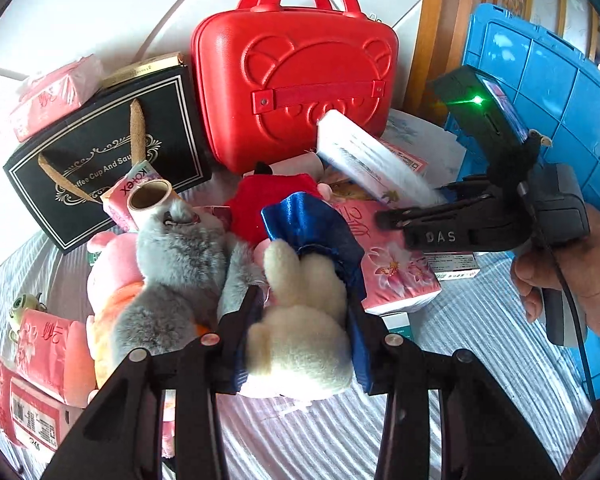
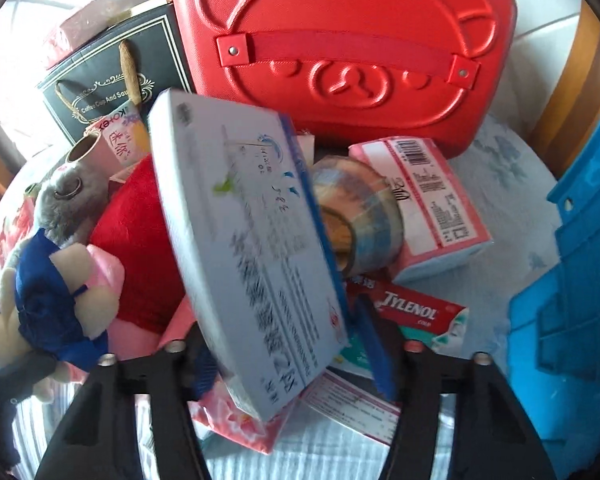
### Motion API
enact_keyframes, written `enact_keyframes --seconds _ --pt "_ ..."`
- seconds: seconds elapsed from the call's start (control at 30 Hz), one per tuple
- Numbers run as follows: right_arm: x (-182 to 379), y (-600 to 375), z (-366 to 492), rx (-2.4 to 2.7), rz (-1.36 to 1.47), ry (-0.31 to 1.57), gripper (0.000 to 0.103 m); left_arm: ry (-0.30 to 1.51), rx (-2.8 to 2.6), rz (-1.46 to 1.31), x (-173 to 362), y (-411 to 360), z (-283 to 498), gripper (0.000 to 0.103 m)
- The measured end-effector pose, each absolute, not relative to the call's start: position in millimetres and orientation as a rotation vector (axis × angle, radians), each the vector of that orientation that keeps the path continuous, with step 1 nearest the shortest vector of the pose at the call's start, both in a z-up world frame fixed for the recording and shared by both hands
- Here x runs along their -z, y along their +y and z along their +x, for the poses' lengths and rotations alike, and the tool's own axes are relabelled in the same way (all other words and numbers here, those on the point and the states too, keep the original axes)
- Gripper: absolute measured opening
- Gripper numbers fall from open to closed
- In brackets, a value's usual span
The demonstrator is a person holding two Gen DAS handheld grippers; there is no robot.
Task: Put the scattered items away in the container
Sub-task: 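Grasp the white-blue plush bunny with left gripper while right gripper grasps a white medicine box, then carry the plush bunny and medicine box with both grippers over the blue bin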
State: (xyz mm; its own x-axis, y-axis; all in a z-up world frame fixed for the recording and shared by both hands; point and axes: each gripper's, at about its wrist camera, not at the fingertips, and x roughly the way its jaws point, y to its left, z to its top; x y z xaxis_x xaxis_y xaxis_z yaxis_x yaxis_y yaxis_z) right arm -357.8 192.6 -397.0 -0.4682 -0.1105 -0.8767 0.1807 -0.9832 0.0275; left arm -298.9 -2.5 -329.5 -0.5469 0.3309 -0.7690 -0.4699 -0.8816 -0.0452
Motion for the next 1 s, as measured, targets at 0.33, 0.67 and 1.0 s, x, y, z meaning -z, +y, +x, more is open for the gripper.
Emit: enact_keyframes --seconds 0.33,0.67,1.0 --pt "382.7 190.5 -350.2 2.551 1.484 0.103 0.017 0.194 -2.435 -1.173 324.4 -8.2 -295.0 0.039" --pt "367.4 200.3 -320.3 2.558 1.482 0.018 0.017 0.15 -2.46 -1.169 312.0 -11.0 -276.5 0.039" --pt "342.9 200.8 -280.3 2.548 1.48 0.006 0.017 0.138 -2.51 -1.193 291.7 -19.9 -250.8 0.039"
